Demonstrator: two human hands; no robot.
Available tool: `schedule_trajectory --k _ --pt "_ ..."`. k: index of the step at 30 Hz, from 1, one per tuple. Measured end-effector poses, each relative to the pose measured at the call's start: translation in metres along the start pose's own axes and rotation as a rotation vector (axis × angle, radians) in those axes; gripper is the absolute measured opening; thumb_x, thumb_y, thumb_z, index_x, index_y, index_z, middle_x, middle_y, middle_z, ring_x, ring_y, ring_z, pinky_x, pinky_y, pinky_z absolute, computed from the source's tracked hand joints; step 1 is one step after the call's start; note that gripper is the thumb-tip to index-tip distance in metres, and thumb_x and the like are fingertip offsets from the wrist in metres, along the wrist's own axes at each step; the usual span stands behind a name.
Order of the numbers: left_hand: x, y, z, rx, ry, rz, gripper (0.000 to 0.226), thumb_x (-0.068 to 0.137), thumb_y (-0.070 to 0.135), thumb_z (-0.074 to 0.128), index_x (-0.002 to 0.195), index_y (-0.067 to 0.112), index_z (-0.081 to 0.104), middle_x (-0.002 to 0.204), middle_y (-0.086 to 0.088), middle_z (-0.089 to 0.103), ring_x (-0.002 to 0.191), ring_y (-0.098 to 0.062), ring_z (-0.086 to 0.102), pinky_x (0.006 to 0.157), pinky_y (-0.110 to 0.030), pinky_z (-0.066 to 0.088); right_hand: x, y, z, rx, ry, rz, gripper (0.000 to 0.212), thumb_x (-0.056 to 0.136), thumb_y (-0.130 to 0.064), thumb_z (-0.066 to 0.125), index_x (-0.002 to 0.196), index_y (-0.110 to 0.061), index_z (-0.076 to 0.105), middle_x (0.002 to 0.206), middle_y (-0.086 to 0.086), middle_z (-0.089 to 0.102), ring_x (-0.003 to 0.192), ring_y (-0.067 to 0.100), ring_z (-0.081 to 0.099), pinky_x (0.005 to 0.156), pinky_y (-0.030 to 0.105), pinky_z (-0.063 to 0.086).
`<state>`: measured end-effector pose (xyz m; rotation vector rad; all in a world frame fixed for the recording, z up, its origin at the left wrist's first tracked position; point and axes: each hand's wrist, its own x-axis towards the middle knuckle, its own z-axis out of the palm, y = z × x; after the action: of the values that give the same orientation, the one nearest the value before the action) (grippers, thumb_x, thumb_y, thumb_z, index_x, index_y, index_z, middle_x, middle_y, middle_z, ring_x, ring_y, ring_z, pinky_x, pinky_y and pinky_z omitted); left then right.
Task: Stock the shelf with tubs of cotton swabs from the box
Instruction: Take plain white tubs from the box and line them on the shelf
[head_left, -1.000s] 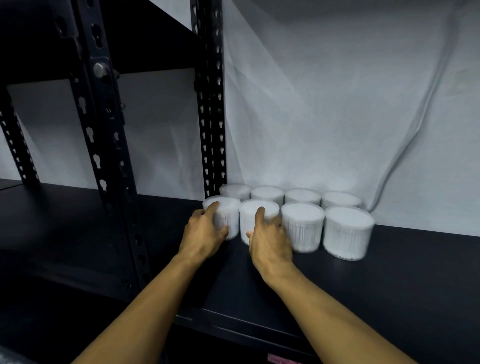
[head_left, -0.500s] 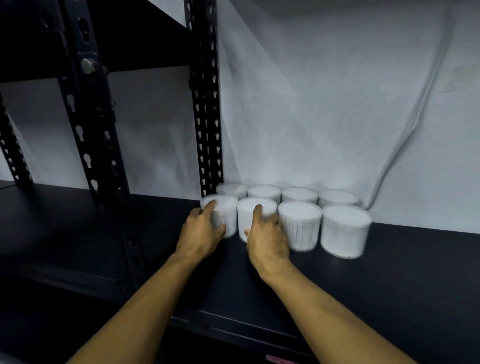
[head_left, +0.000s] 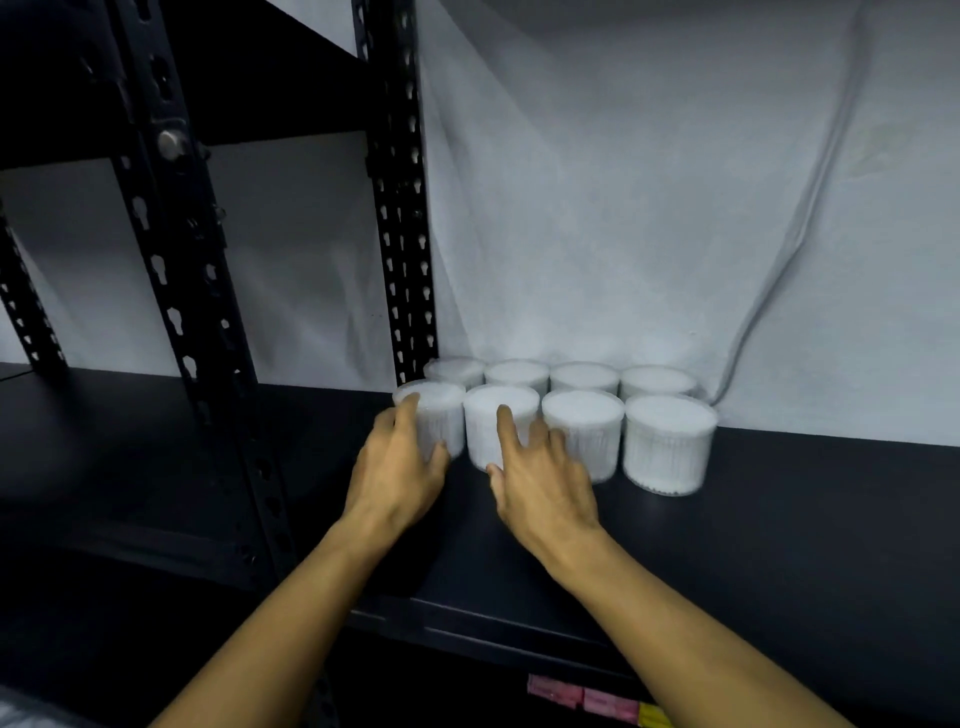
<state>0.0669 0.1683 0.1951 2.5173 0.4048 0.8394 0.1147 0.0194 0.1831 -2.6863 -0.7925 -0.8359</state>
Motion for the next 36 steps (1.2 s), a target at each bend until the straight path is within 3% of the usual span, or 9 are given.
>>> schedule_trajectory --k 4,8,14,19,22,26,29,33,36 --pt "-0.041 0.023 -0.013 -0.011 0.019 0.102 0.059 0.091 0.034 0.061 0.144 0.020 0.039 0.140 -0.006 0.047 0.118 -0.023 0.054 0.094 -0.035 0.048 -0.047 0.028 -0.028 0.022 0.104 -0.150 0.058 0.080 -0.033 0.067 0.131 -0.013 0.047 0.099 0.011 0.062 0.089 0.025 0.059 0.052 0.033 0.053" --pt "-0.095 0.054 -0.010 -0.085 0.096 0.222 0.045 0.090 0.035 0.060 0.133 0.023 0.053 0.125 0.003 0.059 0.107 -0.017 0.060 0.083 -0.044 0.055 -0.107 0.058 -0.066 0.081 0.216 -0.186 0.046 0.083 -0.030 0.062 0.124 -0.010 0.057 0.102 0.006 0.062 0.098 0.024 0.058 0.060 0.032 0.054" --pt "-0.192 0.090 0.032 -0.209 0.147 0.440 0.028 0.090 0.023 0.056 0.115 0.015 0.067 0.105 0.001 0.066 0.088 -0.016 0.066 0.066 -0.039 0.056 -0.212 0.096 -0.081 0.164 0.305 -0.247 0.027 0.086 -0.018 0.061 0.110 -0.006 0.067 0.100 0.007 0.065 0.097 0.025 0.057 0.079 0.030 0.050" --pt "-0.258 0.084 0.103 -0.140 -0.145 0.394 0.029 0.088 0.029 0.052 0.110 0.017 0.066 0.102 -0.001 0.066 0.087 -0.024 0.065 0.061 -0.041 0.055 -0.304 0.146 -0.034 0.248 -0.065 -0.124 0.025 0.087 -0.021 0.058 0.109 -0.012 0.066 0.099 0.001 0.063 0.090 0.017 0.059 0.060 0.026 0.050" --pt "-0.290 0.076 0.147 -0.041 -0.439 0.334 0.031 0.090 0.029 0.054 0.119 0.022 0.063 0.111 0.001 0.063 0.099 -0.020 0.060 0.071 -0.038 0.054 -0.356 0.177 0.010 0.238 -0.358 0.059 0.027 0.085 -0.026 0.056 0.109 -0.019 0.064 0.102 -0.002 0.059 0.088 0.017 0.063 0.051 0.025 0.046" --pt "-0.329 0.075 0.203 0.108 -0.821 0.319 0.050 0.093 0.039 0.051 0.141 0.026 0.043 0.136 0.001 0.049 0.124 -0.019 0.043 0.091 -0.036 0.046 -0.407 0.207 0.052 0.115 -0.734 0.262 0.038 0.092 -0.033 0.047 0.129 -0.024 0.050 0.126 -0.001 0.046 0.117 0.017 0.048 0.080 0.031 0.047" --pt "-0.358 0.082 0.243 0.197 -1.029 0.310 0.064 0.090 0.044 0.056 0.146 0.023 0.032 0.144 -0.004 0.040 0.130 -0.024 0.035 0.100 -0.040 0.038 -0.432 0.220 0.068 0.085 -0.962 0.326 0.047 0.091 -0.040 0.042 0.136 -0.023 0.041 0.138 0.004 0.038 0.126 0.022 0.036 0.104 0.036 0.032" --pt "-0.396 0.084 0.291 0.340 -1.159 0.262 0.081 0.088 0.052 0.058 0.152 0.020 0.019 0.157 -0.010 0.023 0.143 -0.032 0.020 0.115 -0.048 0.021 -0.457 0.231 0.089 0.063 -1.182 0.464 0.102 0.062 -0.069 0.014 0.149 -0.018 0.019 0.155 0.014 0.013 0.143 0.034 0.010 0.116 0.043 0.015" --pt "-0.415 0.082 0.318 0.441 -1.176 0.235 0.089 0.079 0.059 0.062 0.149 0.017 0.027 0.150 -0.016 0.032 0.138 -0.036 0.028 0.113 -0.057 0.020 -0.464 0.236 0.108 0.003 -1.177 0.419 0.097 0.061 -0.070 0.058 0.139 -0.015 0.042 0.143 0.019 0.031 0.130 0.046 0.038 0.102 0.050 0.040"
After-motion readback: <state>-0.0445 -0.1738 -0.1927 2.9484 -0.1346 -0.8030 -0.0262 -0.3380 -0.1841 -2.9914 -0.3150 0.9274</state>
